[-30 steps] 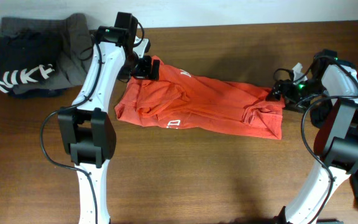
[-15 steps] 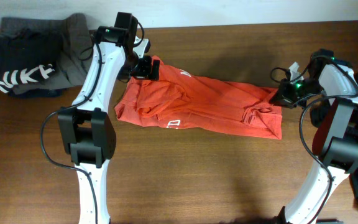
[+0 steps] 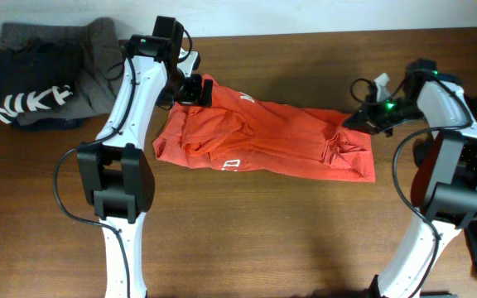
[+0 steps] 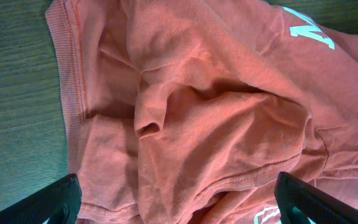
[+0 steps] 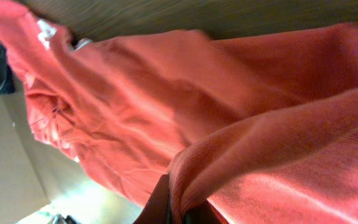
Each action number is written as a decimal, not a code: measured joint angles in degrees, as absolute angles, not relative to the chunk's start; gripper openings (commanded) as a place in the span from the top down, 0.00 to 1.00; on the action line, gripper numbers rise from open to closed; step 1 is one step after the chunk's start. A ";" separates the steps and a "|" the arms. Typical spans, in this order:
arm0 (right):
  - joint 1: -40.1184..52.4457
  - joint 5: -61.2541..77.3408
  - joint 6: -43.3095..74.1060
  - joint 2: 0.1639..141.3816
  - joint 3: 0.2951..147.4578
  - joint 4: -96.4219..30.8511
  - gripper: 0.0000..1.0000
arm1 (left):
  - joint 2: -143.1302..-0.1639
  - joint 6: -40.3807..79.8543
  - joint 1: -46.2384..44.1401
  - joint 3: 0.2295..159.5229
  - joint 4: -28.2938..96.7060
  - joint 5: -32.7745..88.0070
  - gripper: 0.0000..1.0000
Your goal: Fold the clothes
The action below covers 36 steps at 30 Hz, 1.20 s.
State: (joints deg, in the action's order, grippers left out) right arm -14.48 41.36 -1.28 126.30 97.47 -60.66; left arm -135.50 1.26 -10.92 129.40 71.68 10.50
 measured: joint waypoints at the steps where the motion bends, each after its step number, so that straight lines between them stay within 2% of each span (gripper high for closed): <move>1: -13.74 41.67 -1.30 126.30 97.49 -60.62 0.96 | -135.50 1.26 -10.92 129.40 71.68 10.50 0.01; 2: -12.99 41.91 -1.23 126.30 97.49 -60.55 0.96 | -135.50 1.26 -10.92 129.40 71.68 10.50 0.01; 4: -11.25 42.17 -1.26 126.30 97.51 -60.29 0.52 | -135.50 1.26 -10.92 129.40 71.68 10.50 0.01; 5: -10.31 42.19 -1.13 126.30 97.51 -59.92 0.27 | -135.50 1.26 -10.92 129.40 71.68 10.50 0.01; 6: -9.65 42.15 -0.75 126.30 97.51 -59.70 0.09 | -135.50 1.26 -10.92 129.40 71.68 10.50 0.01; 7: -8.82 41.93 -0.93 126.30 97.54 -59.40 0.04 | -135.50 1.26 -10.92 129.40 71.68 10.50 0.01; 14: -5.98 35.86 2.48 126.30 97.69 -60.25 0.07 | -135.50 1.26 -10.92 129.40 71.68 10.50 0.01; 19: -7.05 32.69 3.07 126.28 101.34 -66.85 0.08 | -135.50 1.26 -10.92 129.40 71.68 10.50 0.01; 24: -7.86 25.96 3.18 124.73 105.89 -75.18 0.01 | -135.50 1.26 -10.92 129.40 71.68 10.50 0.01; 28: -7.90 21.04 2.90 122.34 106.94 -82.02 0.01 | -135.50 1.26 -10.92 129.40 71.66 10.50 0.01; 32: -7.88 18.83 1.19 122.04 105.62 -82.89 0.00 | -135.50 1.26 -10.92 129.40 71.61 10.50 0.01; 35: -7.88 18.41 0.51 122.04 102.19 -81.36 0.09 | -135.50 1.26 -10.92 129.40 71.48 10.50 0.01; 36: -7.88 18.50 0.14 122.04 100.77 -80.34 0.16 | -135.50 1.26 -10.92 129.40 71.48 10.50 0.01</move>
